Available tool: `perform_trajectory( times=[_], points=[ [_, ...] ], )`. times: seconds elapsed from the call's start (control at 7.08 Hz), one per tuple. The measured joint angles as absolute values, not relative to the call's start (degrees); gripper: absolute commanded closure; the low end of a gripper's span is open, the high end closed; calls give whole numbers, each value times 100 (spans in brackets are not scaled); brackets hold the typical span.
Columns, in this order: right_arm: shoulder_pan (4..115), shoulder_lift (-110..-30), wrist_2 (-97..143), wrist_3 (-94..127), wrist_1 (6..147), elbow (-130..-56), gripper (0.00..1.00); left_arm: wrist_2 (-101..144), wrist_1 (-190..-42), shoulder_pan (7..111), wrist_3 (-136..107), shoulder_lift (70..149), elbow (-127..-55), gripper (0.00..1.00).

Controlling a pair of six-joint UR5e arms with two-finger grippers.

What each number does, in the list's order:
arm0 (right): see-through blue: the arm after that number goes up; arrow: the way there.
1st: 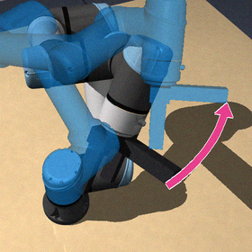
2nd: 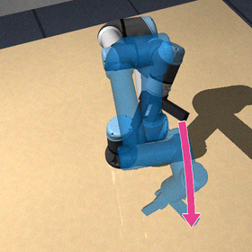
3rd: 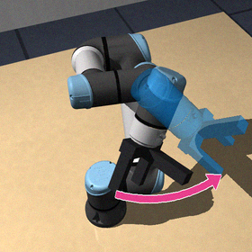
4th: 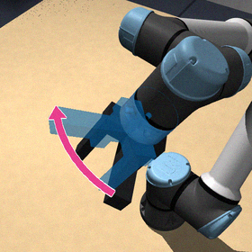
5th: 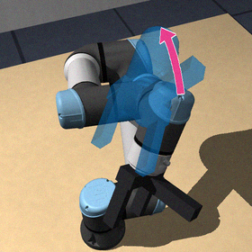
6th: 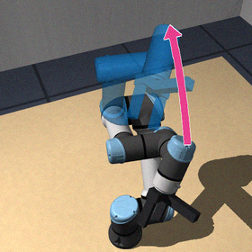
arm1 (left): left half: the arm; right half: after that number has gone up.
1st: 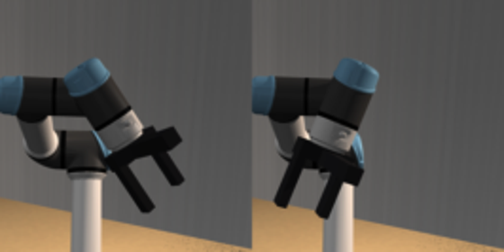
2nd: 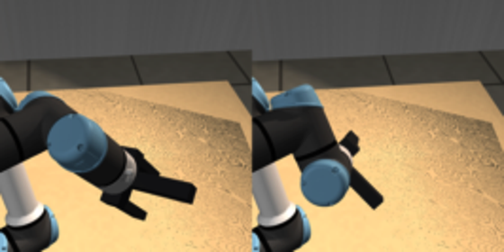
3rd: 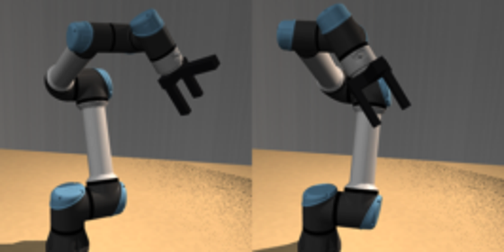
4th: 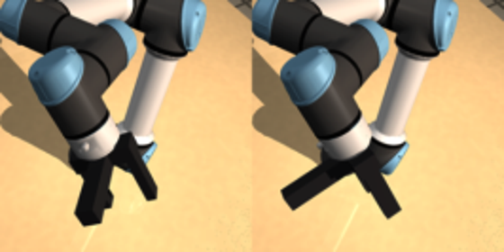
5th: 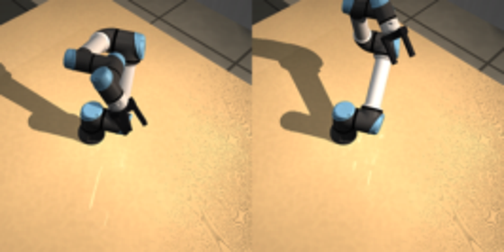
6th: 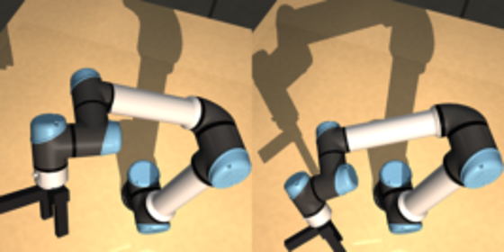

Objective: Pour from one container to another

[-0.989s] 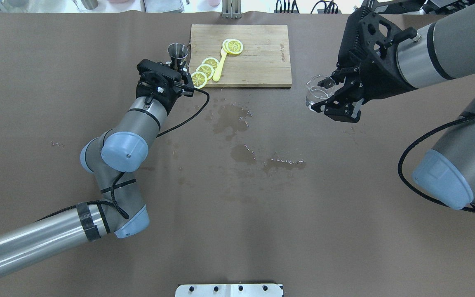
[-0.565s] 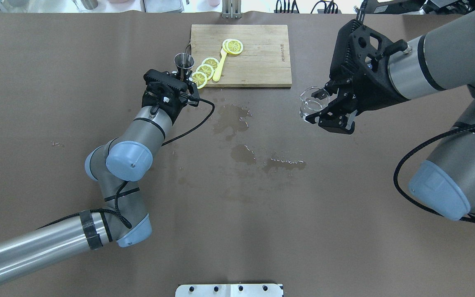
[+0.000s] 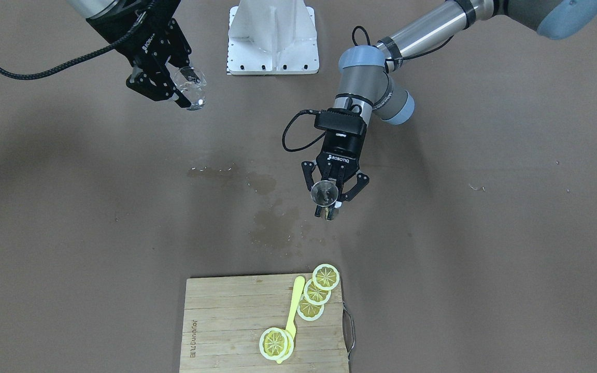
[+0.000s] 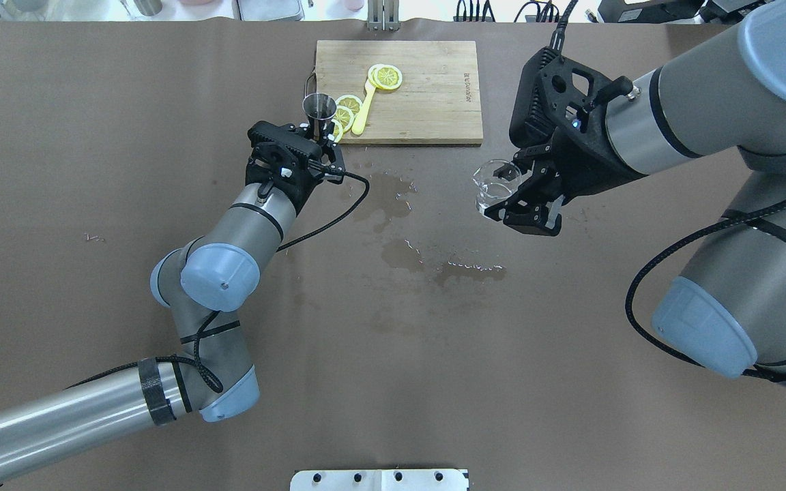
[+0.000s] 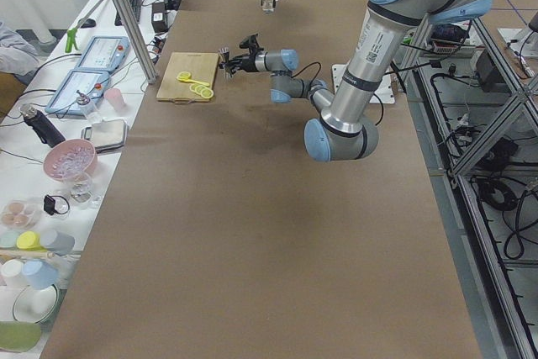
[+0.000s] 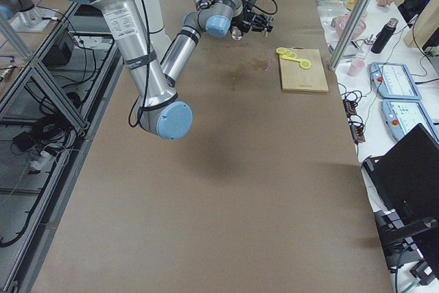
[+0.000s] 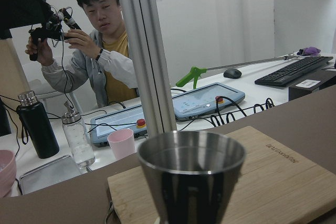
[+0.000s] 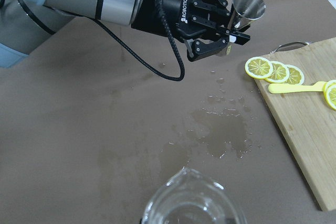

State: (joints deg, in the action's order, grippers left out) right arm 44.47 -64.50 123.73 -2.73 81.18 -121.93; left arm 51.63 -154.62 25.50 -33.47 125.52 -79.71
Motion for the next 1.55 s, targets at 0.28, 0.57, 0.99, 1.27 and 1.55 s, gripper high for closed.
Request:
perform_trajectory(
  times=[0.28,0.57,0.99,1.27,1.55],
  points=[
    [4337,-6515,12374,-275,8182,-12298,100,5300,-15469,2304,-3338,12619,-8078,100],
    [4314,-6756,12429,-273,8253,-12648,100,5551,-15479,2048,-3124,12819,-8138,100],
    [4339,-7127,12405,-667,8356,-13008,100,5848,-15470,1885,-2639,13283,-8011,100],
    [4393,-7106,12385,-1241,8548,-12876,100,5865,-15514,1749,-2611,13386,-8005,100],
    [4692,-7071,12484,-1847,8794,-12717,100,5865,-15536,1634,-2603,13462,-7997,100]
  ],
)
